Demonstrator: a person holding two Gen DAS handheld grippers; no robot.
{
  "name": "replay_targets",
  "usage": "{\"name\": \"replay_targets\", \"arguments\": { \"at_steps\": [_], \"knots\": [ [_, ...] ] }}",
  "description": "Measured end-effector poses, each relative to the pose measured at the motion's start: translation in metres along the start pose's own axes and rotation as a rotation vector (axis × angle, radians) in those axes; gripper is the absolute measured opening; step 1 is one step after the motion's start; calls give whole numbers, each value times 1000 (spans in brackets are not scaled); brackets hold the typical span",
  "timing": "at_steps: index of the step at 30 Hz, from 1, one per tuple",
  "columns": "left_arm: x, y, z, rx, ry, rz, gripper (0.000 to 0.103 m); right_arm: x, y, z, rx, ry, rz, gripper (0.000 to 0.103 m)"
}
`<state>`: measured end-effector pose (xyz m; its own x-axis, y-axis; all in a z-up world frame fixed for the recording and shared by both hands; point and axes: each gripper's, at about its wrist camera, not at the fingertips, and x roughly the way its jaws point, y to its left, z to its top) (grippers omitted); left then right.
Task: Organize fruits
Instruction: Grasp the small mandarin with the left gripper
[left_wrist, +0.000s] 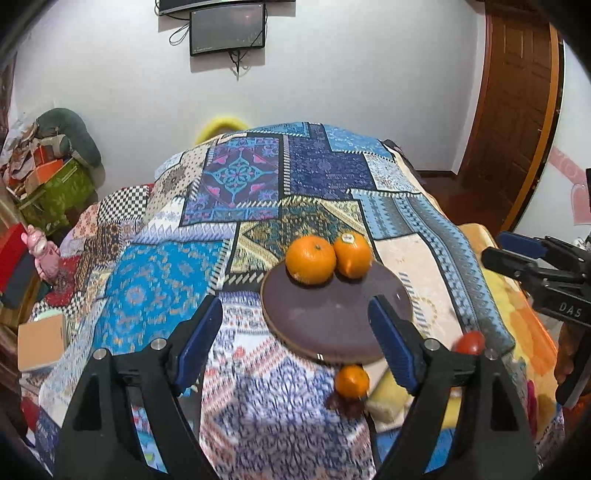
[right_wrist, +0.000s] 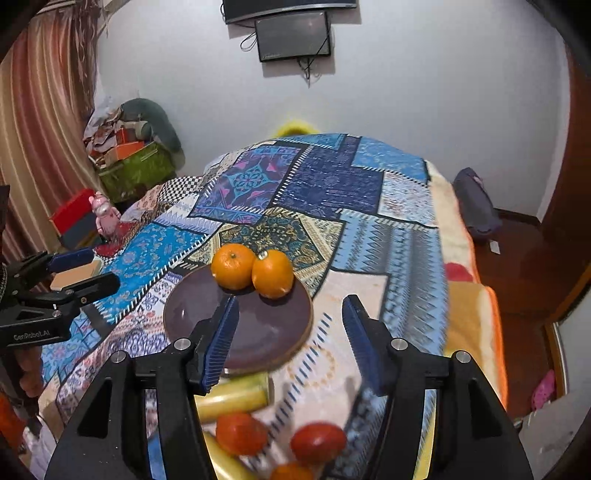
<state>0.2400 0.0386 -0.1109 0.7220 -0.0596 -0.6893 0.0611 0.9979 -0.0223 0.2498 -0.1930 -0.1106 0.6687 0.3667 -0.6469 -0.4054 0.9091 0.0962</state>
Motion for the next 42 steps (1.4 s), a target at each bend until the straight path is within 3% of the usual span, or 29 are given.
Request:
{"name": "replay_targets", "arguments": {
  "at_steps": [5, 16, 26, 35, 42],
  "knots": [
    [-5, -5, -24, -8, 39, -11, 82, -15, -5, -25, 10, 8, -19, 59],
    [13, -17, -67, -34, 143, -49, 82, -6, -20, -87, 80, 135, -22, 59],
    [57, -26, -65, -28, 217, -67, 61, 18, -31, -100, 122, 194, 1, 59],
    [84, -32, -66, -34, 276, -108, 55, 36, -30, -105, 130, 220, 20, 59],
    [94, -29, -67, -74, 308, -154, 41, 45, -31, -111, 148, 242, 36, 58]
  ]
}}
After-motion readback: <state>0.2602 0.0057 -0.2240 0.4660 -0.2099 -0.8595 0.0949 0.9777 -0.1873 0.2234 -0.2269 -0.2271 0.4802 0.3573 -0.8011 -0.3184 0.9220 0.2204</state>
